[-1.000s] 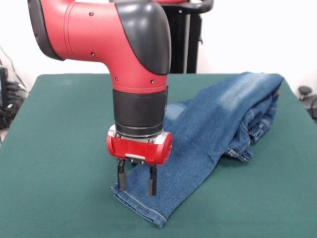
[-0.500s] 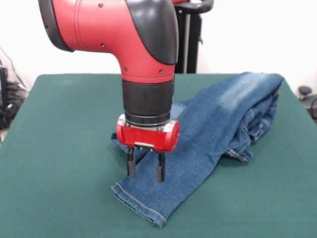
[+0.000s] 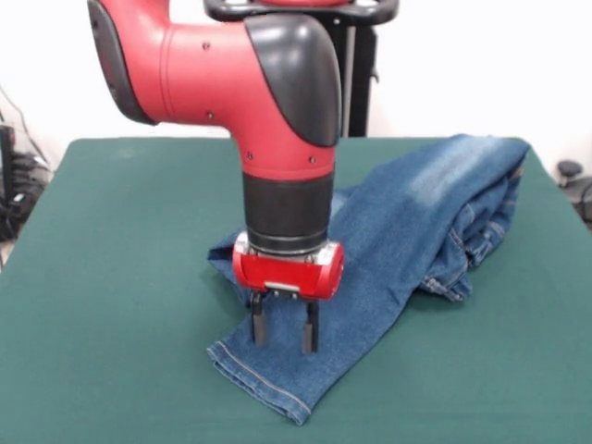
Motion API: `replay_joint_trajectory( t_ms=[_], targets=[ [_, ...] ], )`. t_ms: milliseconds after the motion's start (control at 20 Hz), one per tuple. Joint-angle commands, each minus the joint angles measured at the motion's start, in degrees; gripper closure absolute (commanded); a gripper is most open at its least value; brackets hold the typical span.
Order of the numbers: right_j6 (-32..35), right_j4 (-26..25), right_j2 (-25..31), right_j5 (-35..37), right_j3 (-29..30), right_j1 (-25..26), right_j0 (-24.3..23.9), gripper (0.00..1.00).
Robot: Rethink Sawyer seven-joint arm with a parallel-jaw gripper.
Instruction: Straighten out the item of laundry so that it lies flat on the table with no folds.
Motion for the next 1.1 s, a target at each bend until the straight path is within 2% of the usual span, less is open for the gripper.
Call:
replay_joint_trajectory(
  t_ms=[50, 400, 500, 550, 1100],
  targets=[
    [6.8, -1.0, 6.1, -7.6, 3.1, 9.6, 0.8, 0.0],
    [5.7, -1.1, 7.3, -9.4, 3.0, 11.6, -0.2, 0.0],
    [6.0, -2.5, 6.0, -13.0, 2.5, 11.7, 0.8, 0.0],
    [6.3, -2.5, 5.7, -14.0, 2.5, 11.7, 1.0, 1.0],
    [5.8, -1.3, 6.6, -12.2, 2.8, 11.8, 0.3, 1.0]
  ],
)
